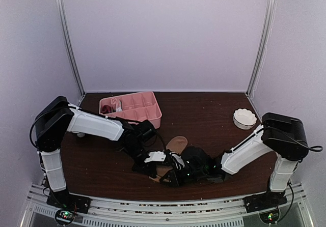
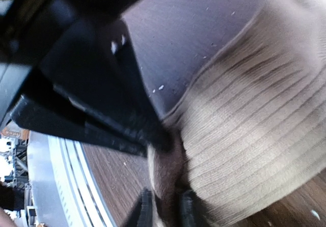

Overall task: Roll the socks
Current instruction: Roll the sock at the center of the board.

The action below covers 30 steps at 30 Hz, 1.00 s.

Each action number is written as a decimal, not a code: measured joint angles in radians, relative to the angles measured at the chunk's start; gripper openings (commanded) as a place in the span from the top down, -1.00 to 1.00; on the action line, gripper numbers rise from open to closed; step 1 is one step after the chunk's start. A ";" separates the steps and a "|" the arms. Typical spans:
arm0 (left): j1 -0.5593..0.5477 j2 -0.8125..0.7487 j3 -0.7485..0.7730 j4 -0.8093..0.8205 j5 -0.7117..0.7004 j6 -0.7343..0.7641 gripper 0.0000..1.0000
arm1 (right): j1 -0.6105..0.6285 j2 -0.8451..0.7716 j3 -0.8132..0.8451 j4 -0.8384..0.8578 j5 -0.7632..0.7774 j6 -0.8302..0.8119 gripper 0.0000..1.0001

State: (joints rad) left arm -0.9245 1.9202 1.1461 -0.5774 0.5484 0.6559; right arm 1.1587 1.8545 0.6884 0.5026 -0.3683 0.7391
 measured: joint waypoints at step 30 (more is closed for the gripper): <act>0.081 0.269 0.324 -0.426 0.222 -0.101 0.99 | 0.428 -0.280 -0.083 -0.627 1.098 0.025 -0.94</act>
State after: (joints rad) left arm -0.8433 2.1891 1.4700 -1.0031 0.7700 0.5549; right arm 1.5871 1.5749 0.6052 -0.1242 0.7300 0.7643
